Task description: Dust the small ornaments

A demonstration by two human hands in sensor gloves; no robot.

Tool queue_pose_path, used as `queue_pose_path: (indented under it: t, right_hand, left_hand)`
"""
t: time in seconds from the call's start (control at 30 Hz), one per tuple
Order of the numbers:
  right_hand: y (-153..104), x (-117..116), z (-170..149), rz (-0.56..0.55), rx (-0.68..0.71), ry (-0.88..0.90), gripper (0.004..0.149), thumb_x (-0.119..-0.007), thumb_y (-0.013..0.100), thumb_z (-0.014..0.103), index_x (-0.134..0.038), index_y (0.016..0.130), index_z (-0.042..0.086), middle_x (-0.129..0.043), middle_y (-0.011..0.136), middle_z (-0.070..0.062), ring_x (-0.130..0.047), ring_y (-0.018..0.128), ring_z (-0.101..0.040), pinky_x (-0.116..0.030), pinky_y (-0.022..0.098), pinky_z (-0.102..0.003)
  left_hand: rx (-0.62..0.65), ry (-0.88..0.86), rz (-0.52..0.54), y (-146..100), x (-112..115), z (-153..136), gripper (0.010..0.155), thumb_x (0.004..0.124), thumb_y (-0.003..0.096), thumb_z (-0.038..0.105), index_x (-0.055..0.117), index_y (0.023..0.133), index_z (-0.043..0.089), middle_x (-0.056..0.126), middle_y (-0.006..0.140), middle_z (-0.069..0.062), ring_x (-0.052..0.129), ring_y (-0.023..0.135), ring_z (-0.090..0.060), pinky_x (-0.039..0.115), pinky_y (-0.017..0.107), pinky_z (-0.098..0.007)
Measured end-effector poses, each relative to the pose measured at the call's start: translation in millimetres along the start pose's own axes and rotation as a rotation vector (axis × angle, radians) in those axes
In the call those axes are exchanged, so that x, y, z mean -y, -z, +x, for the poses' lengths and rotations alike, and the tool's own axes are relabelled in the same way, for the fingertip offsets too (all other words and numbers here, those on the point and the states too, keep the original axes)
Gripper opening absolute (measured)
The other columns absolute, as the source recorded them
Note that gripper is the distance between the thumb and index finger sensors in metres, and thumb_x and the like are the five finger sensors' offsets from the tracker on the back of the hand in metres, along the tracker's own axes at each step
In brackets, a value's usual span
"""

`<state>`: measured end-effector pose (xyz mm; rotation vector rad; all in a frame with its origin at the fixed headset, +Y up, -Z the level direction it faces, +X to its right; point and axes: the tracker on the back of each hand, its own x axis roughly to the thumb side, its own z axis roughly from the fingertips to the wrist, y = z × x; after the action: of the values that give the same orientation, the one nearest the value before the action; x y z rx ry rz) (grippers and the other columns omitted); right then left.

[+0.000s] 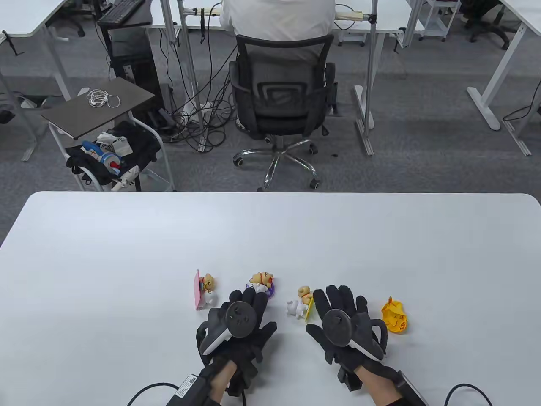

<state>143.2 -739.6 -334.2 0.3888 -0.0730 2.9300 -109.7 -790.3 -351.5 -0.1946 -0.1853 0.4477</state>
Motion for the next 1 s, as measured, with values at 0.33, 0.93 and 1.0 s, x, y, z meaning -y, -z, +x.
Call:
queue_pose_path:
  t: [0.33, 0.93, 1.0]
  right_hand:
    - [1.2, -1.6, -1.0, 0.008, -0.005, -0.009, 0.082, -0.077, 0.045, 0.060, -0.047, 0.114, 0.026, -0.045, 0.117, -0.013, -0.041, 0.108, -0.044, -0.037, 0.075, -0.069]
    - [-3.8, 17.6, -23.3, -0.032, -0.138, -0.003, 0.084, -0.089, 0.043, 0.053, -0.052, 0.113, 0.025, -0.044, 0.117, -0.013, -0.041, 0.109, -0.045, -0.036, 0.075, -0.070]
    - [-4.9, 25.3, -31.7, -0.040, -0.210, -0.001, 0.086, -0.092, 0.042, 0.051, -0.051, 0.113, 0.027, -0.038, 0.118, -0.014, -0.037, 0.109, -0.047, -0.034, 0.075, -0.071]
  left_hand:
    - [-0.001, -0.010, -0.001, -0.1, -0.7, 1.4, 0.076, 0.064, 0.0501, 0.063, 0.023, 0.108, 0.037, 0.017, 0.121, 0.001, 0.009, 0.107, -0.032, 0.021, 0.077, -0.055]
    - [-0.007, -0.011, -0.001, -3.4, -5.0, 5.2, 0.075, 0.064, 0.0500, 0.063, 0.024, 0.108, 0.036, 0.020, 0.121, 0.000, 0.012, 0.107, -0.033, 0.023, 0.077, -0.056]
    - [-0.008, -0.012, -0.006, -3.2, -4.9, 5.6, 0.075, 0.064, 0.0500, 0.063, 0.024, 0.108, 0.036, 0.021, 0.121, 0.000, 0.012, 0.107, -0.033, 0.023, 0.077, -0.055]
